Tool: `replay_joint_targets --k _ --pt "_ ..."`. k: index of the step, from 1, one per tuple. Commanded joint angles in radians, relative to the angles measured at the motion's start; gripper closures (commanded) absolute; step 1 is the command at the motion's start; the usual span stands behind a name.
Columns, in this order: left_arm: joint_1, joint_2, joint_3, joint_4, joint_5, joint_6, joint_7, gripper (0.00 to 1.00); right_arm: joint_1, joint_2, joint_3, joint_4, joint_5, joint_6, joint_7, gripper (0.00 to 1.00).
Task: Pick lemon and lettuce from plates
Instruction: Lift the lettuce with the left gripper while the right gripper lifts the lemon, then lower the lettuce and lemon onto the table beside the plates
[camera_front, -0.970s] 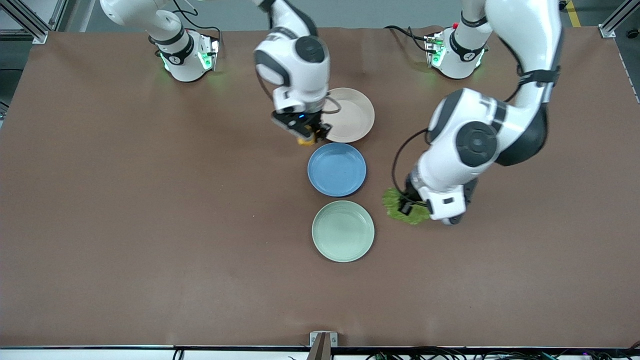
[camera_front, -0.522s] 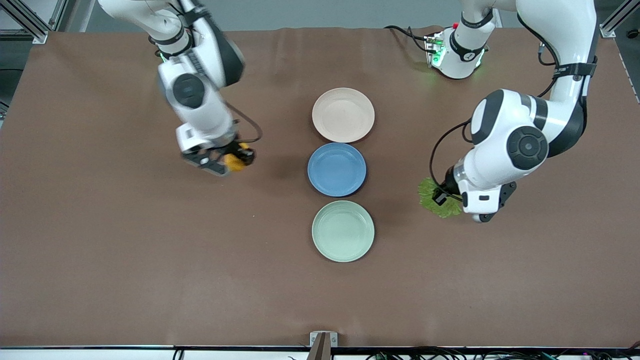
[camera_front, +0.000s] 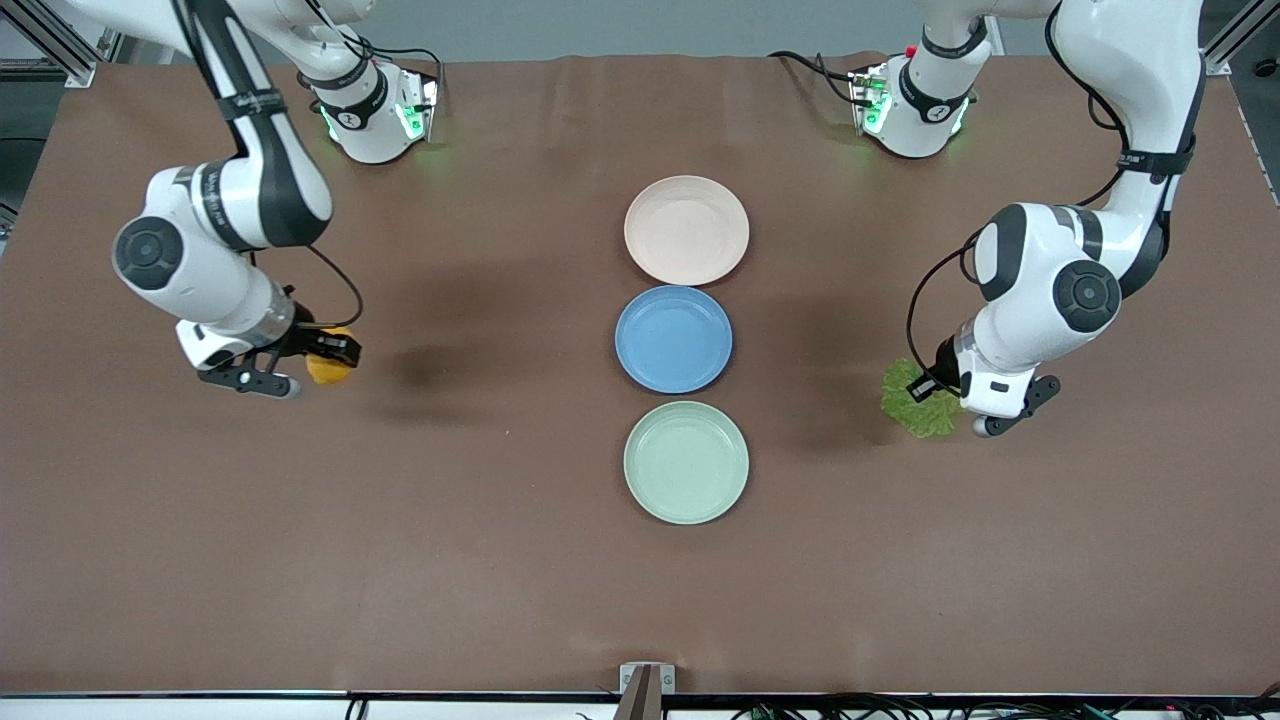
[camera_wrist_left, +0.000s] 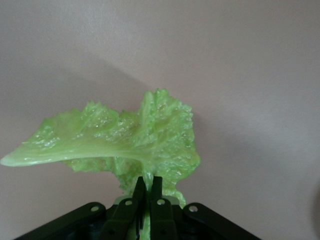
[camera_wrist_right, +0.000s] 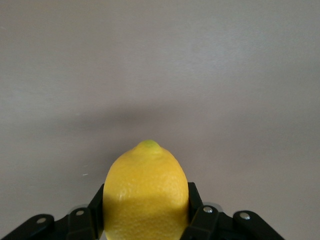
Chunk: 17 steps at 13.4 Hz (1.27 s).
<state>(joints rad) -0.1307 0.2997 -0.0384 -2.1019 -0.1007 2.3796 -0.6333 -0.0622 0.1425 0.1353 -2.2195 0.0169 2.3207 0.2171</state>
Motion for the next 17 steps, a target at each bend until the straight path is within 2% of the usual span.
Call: replay_joint_targets --k 1,4,8,9,11,12,13,14,15,16,17 --pt "0.014 0.009 -0.011 -0.065 -0.007 0.087 0.055 0.96 -0.03 0.041 0.023 -0.046 0.02 0.078 -0.129 0.99" --pt "0.023 0.044 -0.009 -0.093 -0.008 0.156 0.104 0.96 -0.045 0.126 0.021 -0.046 0.017 0.178 -0.284 0.99" --pt "0.037 0.071 -0.009 -0.113 -0.007 0.2 0.155 0.91 -0.041 0.206 0.021 -0.048 0.017 0.293 -0.294 1.0" --pt "0.039 0.079 -0.009 -0.115 -0.007 0.216 0.168 0.82 -0.039 0.218 0.021 -0.048 0.017 0.311 -0.294 1.0" --pt "0.04 0.079 -0.009 -0.106 -0.007 0.219 0.179 0.13 -0.037 0.236 0.021 -0.048 0.015 0.333 -0.294 1.0" --pt "0.039 0.075 -0.009 -0.09 -0.007 0.219 0.178 0.0 -0.037 0.243 0.02 -0.046 0.014 0.333 -0.294 1.0" --pt "0.04 0.072 -0.009 -0.075 -0.007 0.214 0.172 0.0 -0.039 0.244 0.02 -0.045 0.014 0.332 -0.295 0.98" --pt "0.042 0.069 -0.009 -0.063 -0.007 0.211 0.17 0.0 -0.039 0.244 0.02 -0.043 0.014 0.325 -0.294 0.85" --pt "0.048 0.064 -0.009 -0.047 -0.007 0.196 0.159 0.0 -0.045 0.244 0.02 -0.043 0.014 0.324 -0.292 0.3" --pt "0.054 0.053 -0.009 -0.037 -0.007 0.169 0.171 0.0 -0.048 0.243 0.02 -0.042 0.012 0.319 -0.295 0.0" --pt "0.06 0.046 -0.009 -0.024 -0.001 0.138 0.19 0.0 -0.05 0.243 0.02 -0.035 0.012 0.315 -0.297 0.0"
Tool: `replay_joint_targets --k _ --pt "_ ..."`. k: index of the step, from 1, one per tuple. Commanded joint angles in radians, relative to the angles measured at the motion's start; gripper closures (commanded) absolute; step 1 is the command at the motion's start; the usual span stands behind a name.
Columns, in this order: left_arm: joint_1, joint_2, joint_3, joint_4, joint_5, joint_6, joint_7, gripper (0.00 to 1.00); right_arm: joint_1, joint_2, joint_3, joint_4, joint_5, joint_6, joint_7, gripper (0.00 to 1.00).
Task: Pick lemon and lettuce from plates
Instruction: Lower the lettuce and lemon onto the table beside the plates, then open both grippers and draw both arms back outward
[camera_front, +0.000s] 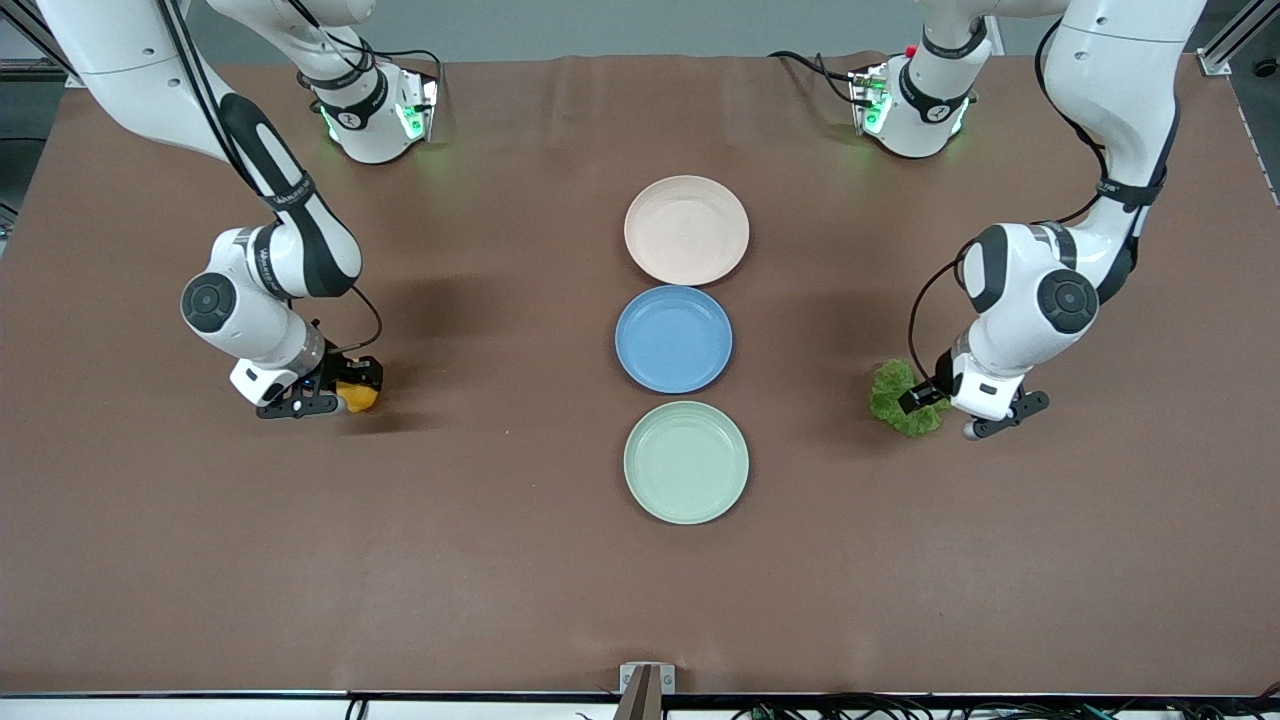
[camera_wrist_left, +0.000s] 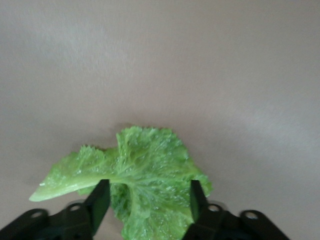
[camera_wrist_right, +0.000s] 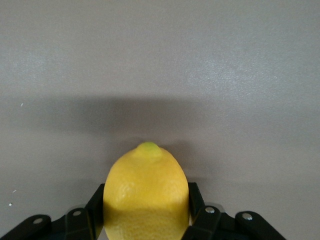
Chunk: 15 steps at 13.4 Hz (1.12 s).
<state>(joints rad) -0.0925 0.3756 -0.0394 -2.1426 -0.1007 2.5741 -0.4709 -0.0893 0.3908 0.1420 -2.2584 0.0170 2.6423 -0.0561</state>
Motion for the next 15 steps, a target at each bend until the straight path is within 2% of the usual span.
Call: replay_joint_targets --k 1,3,7,10,13,15 --pt "0.023 -0.041 -0.008 0.047 0.024 -0.11 0.087 0.0 -0.024 -0.006 0.013 0.008 0.012 -0.008 -0.024 0.0" --pt "0.039 -0.073 -0.001 0.124 0.05 -0.277 0.242 0.0 -0.024 -0.018 0.013 0.037 0.012 -0.06 -0.019 0.0" --pt "0.091 -0.216 -0.005 0.199 0.053 -0.549 0.409 0.0 -0.047 -0.026 0.013 0.253 0.009 -0.459 -0.019 0.0" --pt "0.094 -0.308 -0.007 0.272 0.053 -0.728 0.414 0.0 -0.07 -0.024 0.013 0.4 0.003 -0.643 -0.025 0.0" --pt "0.094 -0.325 -0.007 0.412 0.052 -0.902 0.42 0.0 -0.114 -0.023 0.011 0.577 -0.005 -0.859 -0.027 0.0" --pt "0.092 -0.345 -0.007 0.499 0.053 -0.992 0.422 0.0 -0.13 -0.021 0.011 0.693 -0.044 -0.967 -0.025 0.0"
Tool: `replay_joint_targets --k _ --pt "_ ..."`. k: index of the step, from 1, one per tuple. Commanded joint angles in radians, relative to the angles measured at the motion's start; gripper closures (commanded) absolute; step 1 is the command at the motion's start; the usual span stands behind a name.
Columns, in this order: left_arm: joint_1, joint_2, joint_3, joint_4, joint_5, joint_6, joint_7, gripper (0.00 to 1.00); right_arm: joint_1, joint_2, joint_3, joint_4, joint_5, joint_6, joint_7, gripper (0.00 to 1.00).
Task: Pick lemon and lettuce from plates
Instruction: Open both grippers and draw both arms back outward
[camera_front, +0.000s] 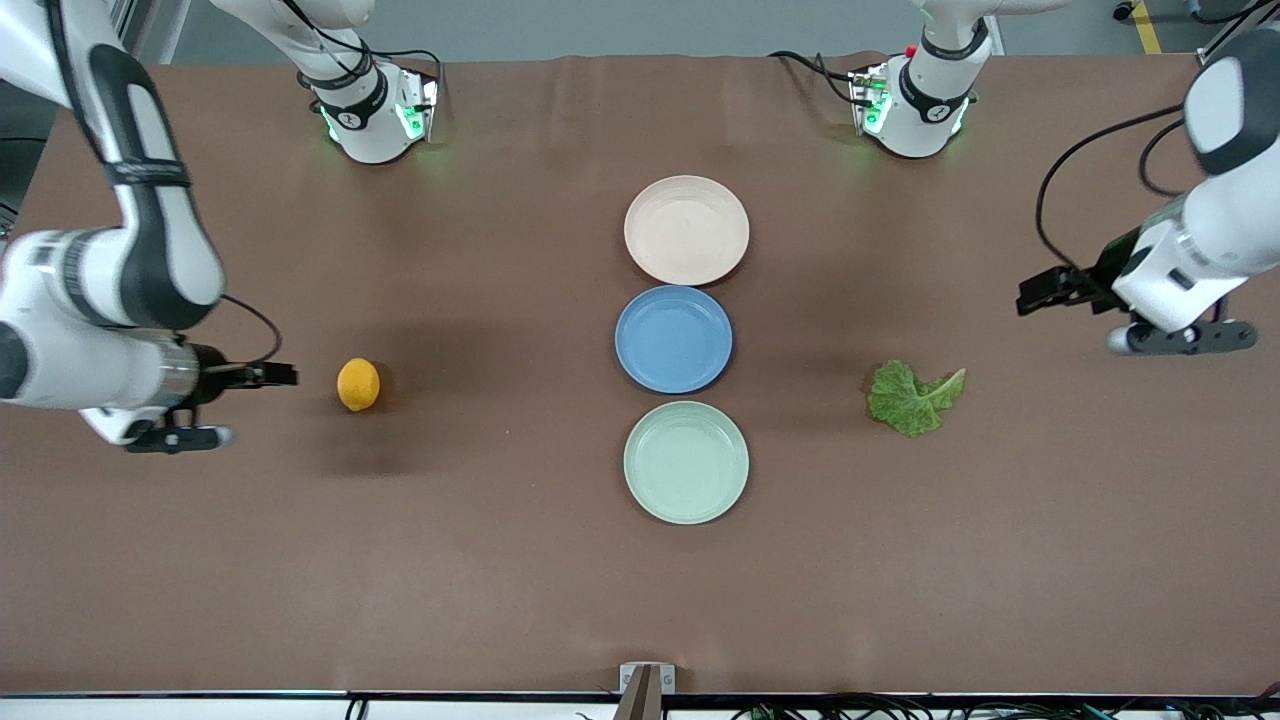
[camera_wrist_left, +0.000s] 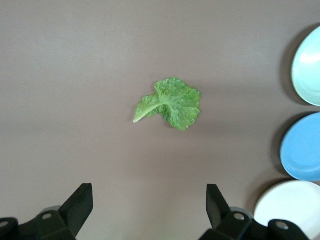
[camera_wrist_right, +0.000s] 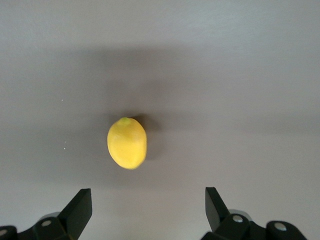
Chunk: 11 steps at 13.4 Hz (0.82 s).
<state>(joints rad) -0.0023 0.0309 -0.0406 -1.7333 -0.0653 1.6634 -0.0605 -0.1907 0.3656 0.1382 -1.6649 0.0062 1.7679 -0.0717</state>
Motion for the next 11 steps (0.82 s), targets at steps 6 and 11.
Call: replay_joint_targets --k 6,11 --pt "0.005 -0.052 0.004 0.15 0.019 -0.125 0.005 0.0 -0.067 0.004 0.018 0.325 -0.063 -0.344 -0.01 0.0" --pt "0.005 -0.045 0.002 0.192 0.016 -0.125 -0.005 0.0 -0.062 -0.002 0.018 0.384 -0.063 -0.372 -0.005 0.0"
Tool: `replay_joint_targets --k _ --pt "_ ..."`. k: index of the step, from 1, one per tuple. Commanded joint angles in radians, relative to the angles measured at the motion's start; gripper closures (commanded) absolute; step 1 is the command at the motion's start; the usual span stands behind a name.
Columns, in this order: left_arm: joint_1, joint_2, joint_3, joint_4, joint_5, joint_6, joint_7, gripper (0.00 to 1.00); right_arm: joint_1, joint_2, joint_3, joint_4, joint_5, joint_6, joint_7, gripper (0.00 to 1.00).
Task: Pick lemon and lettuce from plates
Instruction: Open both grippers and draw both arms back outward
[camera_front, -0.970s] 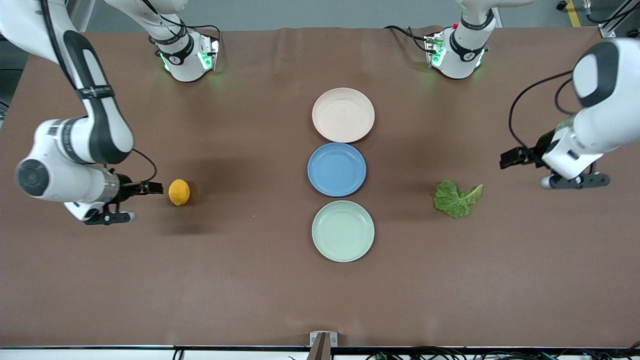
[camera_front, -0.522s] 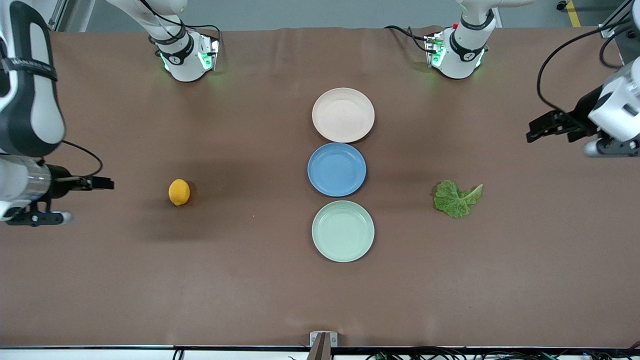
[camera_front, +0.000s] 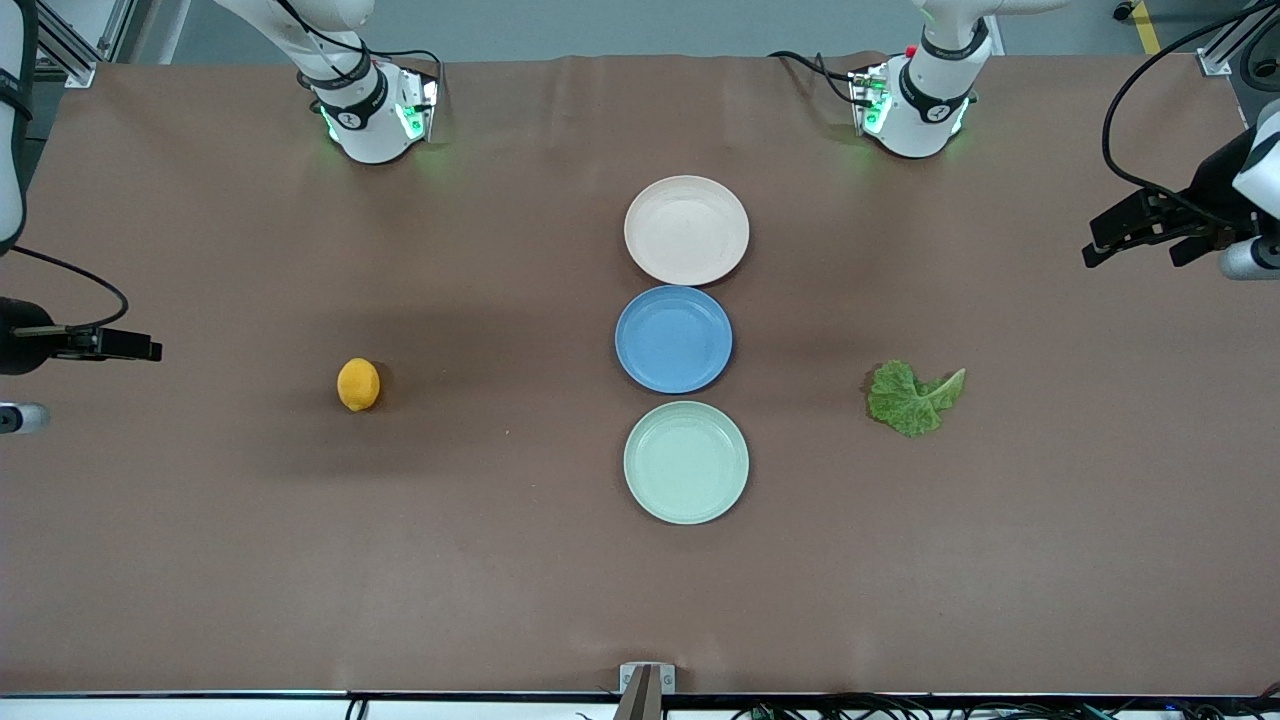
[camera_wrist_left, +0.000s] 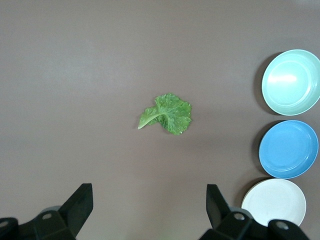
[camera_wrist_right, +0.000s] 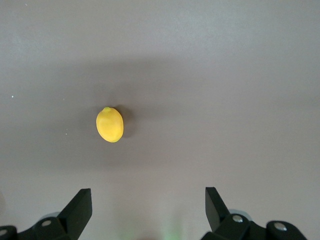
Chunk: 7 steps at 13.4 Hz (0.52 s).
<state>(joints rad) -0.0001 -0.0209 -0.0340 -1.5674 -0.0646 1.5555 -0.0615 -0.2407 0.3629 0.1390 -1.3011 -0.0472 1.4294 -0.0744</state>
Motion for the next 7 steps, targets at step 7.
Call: replay_joint_targets --k 7 --pt "0.003 0.007 -0.004 0.027 0.016 -0.017 -0.004 0.0 -0.012 -0.039 0.022 0.005 0.007 -0.049 -0.007 0.0"
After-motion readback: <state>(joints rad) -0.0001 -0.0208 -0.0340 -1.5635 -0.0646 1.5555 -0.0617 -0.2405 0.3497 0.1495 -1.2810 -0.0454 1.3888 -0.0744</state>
